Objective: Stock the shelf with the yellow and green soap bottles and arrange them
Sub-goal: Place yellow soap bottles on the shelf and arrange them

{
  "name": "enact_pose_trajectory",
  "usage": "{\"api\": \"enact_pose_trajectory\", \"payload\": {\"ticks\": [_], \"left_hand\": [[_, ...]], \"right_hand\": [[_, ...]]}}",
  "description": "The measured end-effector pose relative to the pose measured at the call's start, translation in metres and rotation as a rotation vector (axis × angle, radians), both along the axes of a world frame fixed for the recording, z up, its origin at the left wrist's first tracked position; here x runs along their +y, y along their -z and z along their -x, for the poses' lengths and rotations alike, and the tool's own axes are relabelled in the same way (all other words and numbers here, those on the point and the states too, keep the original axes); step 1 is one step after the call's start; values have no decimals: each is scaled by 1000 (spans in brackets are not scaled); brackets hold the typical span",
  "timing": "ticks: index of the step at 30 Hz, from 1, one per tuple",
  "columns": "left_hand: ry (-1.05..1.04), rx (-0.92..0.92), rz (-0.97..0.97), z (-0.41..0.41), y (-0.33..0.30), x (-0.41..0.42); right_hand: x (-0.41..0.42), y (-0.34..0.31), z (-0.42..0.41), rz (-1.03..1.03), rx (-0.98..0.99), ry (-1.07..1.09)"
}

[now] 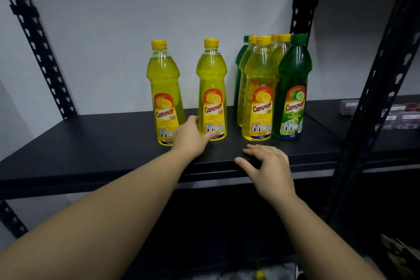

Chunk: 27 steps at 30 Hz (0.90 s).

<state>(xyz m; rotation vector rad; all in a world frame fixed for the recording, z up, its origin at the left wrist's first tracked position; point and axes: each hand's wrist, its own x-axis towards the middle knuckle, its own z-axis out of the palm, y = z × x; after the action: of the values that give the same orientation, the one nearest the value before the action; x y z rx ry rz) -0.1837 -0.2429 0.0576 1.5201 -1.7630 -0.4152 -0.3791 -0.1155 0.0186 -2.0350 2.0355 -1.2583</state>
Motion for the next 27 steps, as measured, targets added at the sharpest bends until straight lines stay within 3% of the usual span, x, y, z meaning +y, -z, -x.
{"api": "enact_pose_trajectory", "payload": {"ticks": [13,27], "left_hand": [[-95,-48,-12,46,-2,-80],[40,-8,-24,59,-3,-118]], "right_hand": [[-2,9,3,62,1,-42],[-5,17,14,78,18,-125]]}}
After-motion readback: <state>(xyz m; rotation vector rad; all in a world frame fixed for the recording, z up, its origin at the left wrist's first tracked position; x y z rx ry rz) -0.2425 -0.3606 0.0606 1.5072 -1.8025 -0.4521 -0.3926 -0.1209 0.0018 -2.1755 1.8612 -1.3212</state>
